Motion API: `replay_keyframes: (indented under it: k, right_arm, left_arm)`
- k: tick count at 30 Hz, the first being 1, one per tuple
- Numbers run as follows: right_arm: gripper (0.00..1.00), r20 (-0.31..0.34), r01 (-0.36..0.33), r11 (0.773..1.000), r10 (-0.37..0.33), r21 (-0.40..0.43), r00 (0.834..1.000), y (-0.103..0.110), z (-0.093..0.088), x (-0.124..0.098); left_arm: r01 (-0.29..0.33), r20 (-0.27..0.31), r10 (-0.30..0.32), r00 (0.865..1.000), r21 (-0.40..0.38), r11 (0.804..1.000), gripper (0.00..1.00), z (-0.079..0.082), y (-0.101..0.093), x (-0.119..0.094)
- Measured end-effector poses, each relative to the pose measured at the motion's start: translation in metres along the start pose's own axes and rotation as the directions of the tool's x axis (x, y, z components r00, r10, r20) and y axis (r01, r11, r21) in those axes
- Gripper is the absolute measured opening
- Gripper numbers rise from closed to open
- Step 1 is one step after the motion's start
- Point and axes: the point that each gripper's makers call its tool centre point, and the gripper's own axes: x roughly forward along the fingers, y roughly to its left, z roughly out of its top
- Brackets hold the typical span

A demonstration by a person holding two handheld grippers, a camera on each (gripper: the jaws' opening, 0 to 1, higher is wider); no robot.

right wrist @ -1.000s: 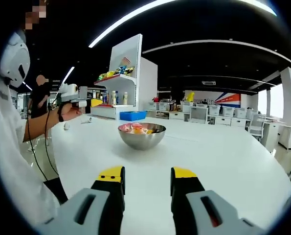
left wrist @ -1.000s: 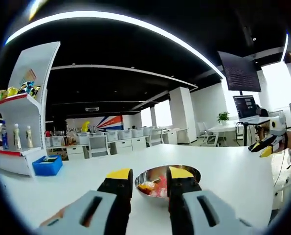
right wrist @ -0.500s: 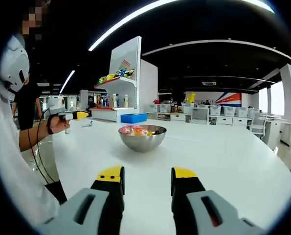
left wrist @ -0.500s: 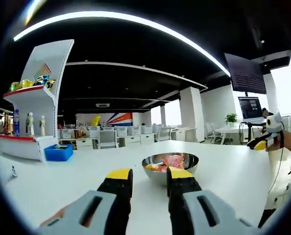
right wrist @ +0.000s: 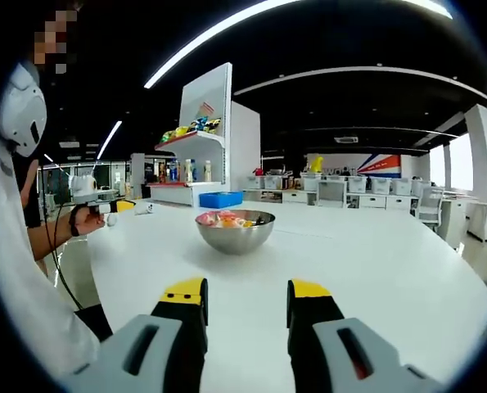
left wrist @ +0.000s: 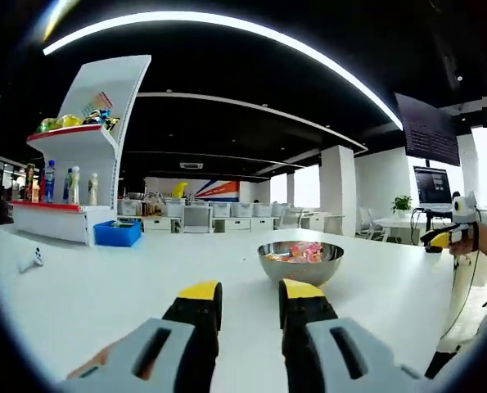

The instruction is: Pick up the marshmallows scattered on the table and place them into the bowl on the table

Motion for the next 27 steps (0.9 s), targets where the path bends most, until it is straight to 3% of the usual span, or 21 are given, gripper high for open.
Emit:
replay_keyframes:
  k: [12,20,21,27]
  right_arm:
    - [0.39,0.006,0.027,1.0,-0.027,0.003,1.0,-0.013,0.0,-0.009]
    - [0.44,0.035,-0.009,1.0,0.01,-0.026,0.999,-0.015,0.009,-0.013]
    - [0.45,0.039,-0.014,0.999,0.015,-0.03,0.999,-0.015,0.011,-0.013]
    - [0.54,0.066,-0.075,0.995,0.079,-0.067,0.995,-0.007,0.026,-0.014]
  left_arm:
    - [0.108,-0.017,-0.107,0.994,0.045,0.993,0.34,-0.003,-0.004,-0.028]
    - [0.174,0.0,-0.174,0.985,0.028,0.984,0.42,0.002,0.004,-0.034]
    - [0.21,0.009,-0.211,0.978,0.012,0.978,0.43,0.004,0.001,-0.035]
    - [0.282,0.003,-0.283,0.959,0.03,0.959,0.55,0.007,-0.001,-0.035]
